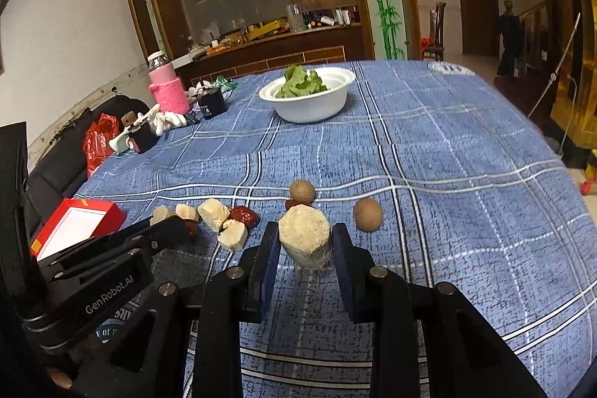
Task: Organize fruits
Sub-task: 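Grasp the round beige cake with the left tool while the right tool holds tofu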
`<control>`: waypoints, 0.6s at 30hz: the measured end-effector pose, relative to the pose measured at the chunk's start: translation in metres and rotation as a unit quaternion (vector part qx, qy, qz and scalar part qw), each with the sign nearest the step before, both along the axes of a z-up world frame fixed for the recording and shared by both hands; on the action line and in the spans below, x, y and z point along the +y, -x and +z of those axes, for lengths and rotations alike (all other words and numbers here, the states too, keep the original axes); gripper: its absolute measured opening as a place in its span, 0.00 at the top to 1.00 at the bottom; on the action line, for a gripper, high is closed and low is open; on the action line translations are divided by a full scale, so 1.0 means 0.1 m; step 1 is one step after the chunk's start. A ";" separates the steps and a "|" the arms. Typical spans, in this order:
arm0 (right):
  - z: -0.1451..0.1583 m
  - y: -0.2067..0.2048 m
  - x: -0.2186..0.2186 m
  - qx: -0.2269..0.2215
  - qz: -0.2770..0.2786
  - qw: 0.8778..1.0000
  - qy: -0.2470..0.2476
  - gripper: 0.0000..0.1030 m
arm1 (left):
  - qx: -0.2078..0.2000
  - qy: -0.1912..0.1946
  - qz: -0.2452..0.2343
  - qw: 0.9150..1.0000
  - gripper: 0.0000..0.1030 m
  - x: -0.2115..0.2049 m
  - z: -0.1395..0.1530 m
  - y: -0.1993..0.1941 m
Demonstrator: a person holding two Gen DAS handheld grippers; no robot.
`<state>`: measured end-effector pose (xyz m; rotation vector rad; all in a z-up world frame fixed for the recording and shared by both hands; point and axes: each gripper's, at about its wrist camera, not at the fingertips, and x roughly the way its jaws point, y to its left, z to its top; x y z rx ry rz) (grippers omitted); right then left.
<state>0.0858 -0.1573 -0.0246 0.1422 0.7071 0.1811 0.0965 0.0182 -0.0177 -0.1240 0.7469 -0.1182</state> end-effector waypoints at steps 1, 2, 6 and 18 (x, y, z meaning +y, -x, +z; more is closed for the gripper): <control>0.00 0.00 0.01 -0.001 0.000 1.000 0.003 0.71 | 0.000 0.002 0.001 1.000 0.75 0.01 0.00 0.00; 0.00 0.01 0.01 -0.002 0.000 1.000 0.003 0.71 | -0.001 0.003 0.002 1.000 0.75 0.02 0.01 0.01; 0.01 0.03 0.02 -0.009 -0.003 1.000 0.008 0.71 | -0.010 0.004 0.013 1.000 0.75 0.06 0.04 0.03; 0.11 0.08 -0.09 -0.034 -0.018 0.999 -0.015 0.71 | -0.041 -0.022 0.067 0.997 0.75 0.16 0.10 0.06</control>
